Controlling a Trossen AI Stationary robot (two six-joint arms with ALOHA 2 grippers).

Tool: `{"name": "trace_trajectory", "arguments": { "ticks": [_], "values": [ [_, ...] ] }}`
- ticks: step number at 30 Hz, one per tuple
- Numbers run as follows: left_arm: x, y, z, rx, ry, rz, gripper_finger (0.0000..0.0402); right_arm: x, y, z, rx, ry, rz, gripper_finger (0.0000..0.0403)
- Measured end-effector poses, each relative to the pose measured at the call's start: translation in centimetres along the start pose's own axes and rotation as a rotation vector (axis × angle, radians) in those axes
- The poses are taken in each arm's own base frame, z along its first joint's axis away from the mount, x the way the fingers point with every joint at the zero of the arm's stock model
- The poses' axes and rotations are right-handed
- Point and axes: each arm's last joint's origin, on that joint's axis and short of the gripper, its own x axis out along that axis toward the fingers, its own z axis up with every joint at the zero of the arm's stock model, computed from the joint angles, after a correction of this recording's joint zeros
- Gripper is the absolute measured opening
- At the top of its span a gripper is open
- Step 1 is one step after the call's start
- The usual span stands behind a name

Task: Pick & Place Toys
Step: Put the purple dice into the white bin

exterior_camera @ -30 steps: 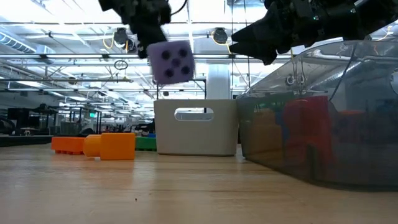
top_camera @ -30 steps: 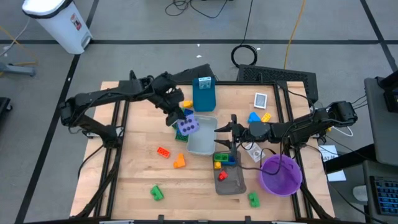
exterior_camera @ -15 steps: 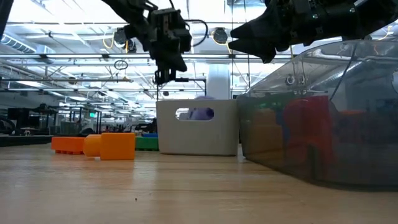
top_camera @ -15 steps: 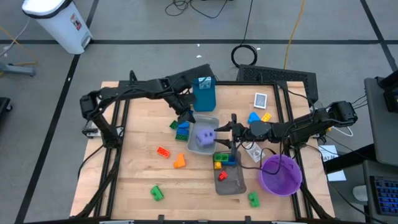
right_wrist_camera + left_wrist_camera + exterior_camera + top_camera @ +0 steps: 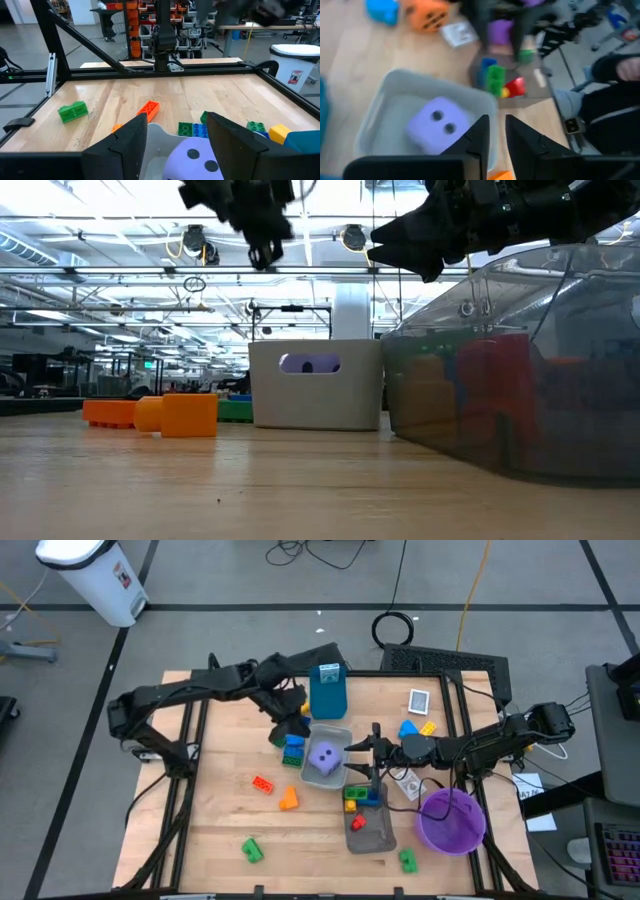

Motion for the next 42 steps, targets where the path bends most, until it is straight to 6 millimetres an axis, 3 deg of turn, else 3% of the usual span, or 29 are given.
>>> {"name": "trace_trajectory", "arguments": {
  "ticks": [10,18,22,27,42],
  "values": [
    [2.9,-4.8,2.2,0.204,-0.153,-0.117,0.0143,0.0,-0.2,0.0,0.001,-0.001,-0.007,0.0196],
    [3.6,-5.5,2.5,0.217,-0.185,0.041,0.0243,0.0,-0.2,0.0,-0.007,0.001,-0.008,0.0196],
    [3.7,-5.4,2.3,0.312,-0.164,0.174,0.0277,0.0,-0.2,0.0,-0.130,-0.001,-0.008,0.0196],
    [4.1,-5.3,2.2,0.406,-0.144,0.269,0.0291,0.0,-0.2,0.1,-0.252,-0.006,-0.007,0.0196],
    [7.0,-4.4,2.0,0.578,-0.104,0.294,0.0292,0.0,-0.2,0.4,-0.393,-0.039,-0.013,0.0196]
  ]
}}
